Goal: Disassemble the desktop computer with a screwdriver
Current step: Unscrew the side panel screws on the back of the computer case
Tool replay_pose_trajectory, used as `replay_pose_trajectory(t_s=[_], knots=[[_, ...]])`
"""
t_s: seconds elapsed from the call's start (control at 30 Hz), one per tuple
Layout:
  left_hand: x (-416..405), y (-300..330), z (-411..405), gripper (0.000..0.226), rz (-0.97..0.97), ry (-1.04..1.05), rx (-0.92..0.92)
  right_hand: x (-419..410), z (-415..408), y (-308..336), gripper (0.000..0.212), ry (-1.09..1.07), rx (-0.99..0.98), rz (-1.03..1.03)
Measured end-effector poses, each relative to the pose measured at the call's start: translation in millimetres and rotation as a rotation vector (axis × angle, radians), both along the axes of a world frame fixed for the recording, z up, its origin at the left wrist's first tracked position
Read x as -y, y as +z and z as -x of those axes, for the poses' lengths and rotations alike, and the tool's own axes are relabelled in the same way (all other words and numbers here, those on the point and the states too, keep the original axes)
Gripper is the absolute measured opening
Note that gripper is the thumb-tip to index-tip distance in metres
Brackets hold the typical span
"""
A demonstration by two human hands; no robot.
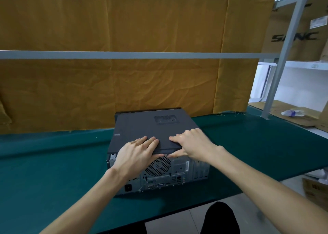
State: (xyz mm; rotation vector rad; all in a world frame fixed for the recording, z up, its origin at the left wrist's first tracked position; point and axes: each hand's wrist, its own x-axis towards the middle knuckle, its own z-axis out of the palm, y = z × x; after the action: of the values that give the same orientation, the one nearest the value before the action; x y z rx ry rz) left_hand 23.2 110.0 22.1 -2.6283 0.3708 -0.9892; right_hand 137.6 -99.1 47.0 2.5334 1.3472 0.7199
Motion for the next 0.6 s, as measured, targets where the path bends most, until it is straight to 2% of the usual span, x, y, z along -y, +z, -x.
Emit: replay_pose_trajectory(t_s=[0.17,0.3,0.4,0.47,0.53,0.6], knots=[[1,8,3,0.067,0.027,0.005,-0.025,-2,3,12,0.085,0.014,-0.001,0.003],[-8,24,9,0.054,0.048,-0.037,0.145,3,9,41,0.1,0.077,0.113,-0.133],[-5,26,17,0.057,0.008,-0.077,0.095,6,24,49,0.11,0.041,-0.012,-0.041],[-1,20,19,0.047,-0.037,-0.095,0.067,5,33,46,0.101,-0.008,-0.02,0.014],[1,22,22,0.038,-0.016,-0.08,0.028,6,42,47,0.087,-0.03,-0.011,-0.039],[0,31,22,0.052,0.028,-0.019,-0.04,9,50,53,0.066,-0.003,0.014,-0.153]])
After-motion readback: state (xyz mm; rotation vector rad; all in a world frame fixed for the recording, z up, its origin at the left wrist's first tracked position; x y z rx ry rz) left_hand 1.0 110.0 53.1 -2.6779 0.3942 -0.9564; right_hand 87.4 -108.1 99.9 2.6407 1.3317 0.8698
